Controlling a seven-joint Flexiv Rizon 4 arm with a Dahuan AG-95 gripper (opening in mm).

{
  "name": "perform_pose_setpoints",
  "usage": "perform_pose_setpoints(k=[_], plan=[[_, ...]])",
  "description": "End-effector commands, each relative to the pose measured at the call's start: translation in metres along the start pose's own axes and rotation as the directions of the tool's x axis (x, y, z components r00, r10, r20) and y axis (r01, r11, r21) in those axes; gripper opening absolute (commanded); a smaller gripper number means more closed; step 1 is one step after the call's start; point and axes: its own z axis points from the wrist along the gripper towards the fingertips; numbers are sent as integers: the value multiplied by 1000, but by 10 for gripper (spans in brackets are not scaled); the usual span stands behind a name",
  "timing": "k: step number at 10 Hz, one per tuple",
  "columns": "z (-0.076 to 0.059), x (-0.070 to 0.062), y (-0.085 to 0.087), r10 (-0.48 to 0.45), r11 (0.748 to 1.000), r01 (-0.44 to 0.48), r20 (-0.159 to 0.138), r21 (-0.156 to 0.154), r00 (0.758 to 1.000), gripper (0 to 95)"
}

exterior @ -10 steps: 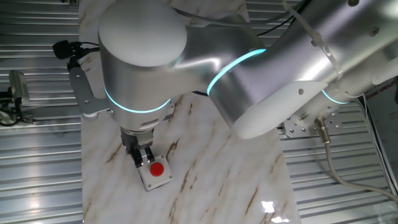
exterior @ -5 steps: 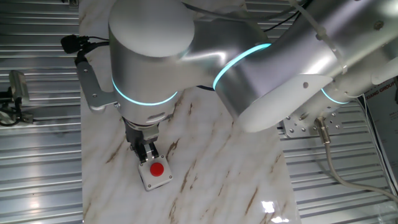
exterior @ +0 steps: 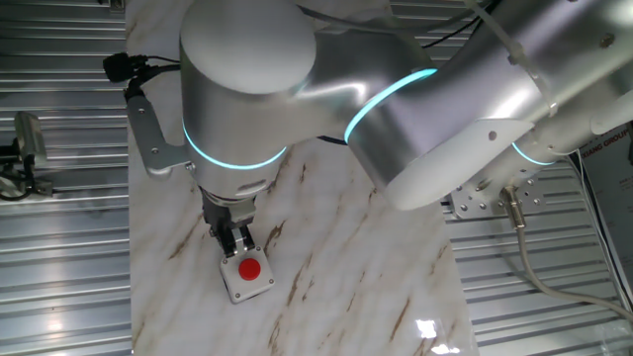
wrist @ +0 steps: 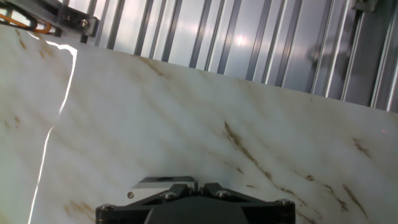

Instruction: Press three buttons from left to right in sequence

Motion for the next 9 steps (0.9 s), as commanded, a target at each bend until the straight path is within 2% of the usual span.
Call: perform_pose_setpoints(k=[1, 9], plan=[[3, -3, 0, -27, 1000, 27, 9, 11, 1000, 0], [3, -3, 0, -68, 997, 68, 3, 32, 998, 0]])
